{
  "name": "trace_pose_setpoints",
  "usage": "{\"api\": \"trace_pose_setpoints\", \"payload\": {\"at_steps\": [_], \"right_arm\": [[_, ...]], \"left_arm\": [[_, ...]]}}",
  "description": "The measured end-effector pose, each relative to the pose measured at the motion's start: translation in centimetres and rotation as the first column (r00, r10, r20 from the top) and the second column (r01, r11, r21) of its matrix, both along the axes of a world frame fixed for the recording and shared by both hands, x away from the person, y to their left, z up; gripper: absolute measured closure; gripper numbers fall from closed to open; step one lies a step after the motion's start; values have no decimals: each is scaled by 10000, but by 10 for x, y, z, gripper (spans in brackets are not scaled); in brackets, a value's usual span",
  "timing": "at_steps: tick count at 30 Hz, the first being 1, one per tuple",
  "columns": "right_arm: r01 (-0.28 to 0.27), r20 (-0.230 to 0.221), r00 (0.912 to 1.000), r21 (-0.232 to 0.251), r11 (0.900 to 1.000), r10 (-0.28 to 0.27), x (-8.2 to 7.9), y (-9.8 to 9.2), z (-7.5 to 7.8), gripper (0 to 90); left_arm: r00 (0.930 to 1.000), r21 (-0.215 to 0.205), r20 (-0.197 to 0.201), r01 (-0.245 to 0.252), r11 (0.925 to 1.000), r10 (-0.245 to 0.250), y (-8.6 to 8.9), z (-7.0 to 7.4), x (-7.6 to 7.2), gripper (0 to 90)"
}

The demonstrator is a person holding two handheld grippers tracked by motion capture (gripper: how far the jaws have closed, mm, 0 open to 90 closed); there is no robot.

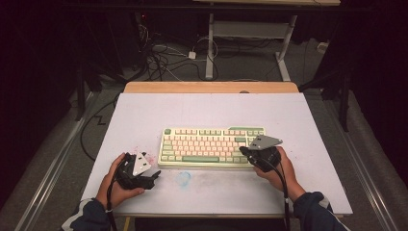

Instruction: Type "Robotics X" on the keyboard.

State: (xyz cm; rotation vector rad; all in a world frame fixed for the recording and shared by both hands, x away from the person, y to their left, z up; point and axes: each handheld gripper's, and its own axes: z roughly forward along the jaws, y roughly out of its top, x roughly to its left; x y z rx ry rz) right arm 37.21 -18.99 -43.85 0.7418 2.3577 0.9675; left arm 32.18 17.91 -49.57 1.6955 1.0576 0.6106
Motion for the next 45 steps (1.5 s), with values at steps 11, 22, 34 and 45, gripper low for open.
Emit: {"api": "trace_pose_setpoints", "payload": {"at_steps": [11,22,34,45], "right_arm": [[82,-205,9997,-411,9991,-90,5,5,-11,900],[164,-246,9996,-122,9998,-167,5,0,-18,900],[134,-172,9998,-53,9999,-135,5,-2,-20,900],[158,-90,9998,-52,9999,-158,4,-2,-21,900]], "left_arm": [[10000,161,-23,36,9999,-35,0,0,-1,180],[9999,-254,-44,144,9996,-145,3,8,-5,292],[9984,-275,-562,30,9996,-46,11,15,-10,869],[9963,-421,-859,12,9991,-48,10,19,-6,869]]}}
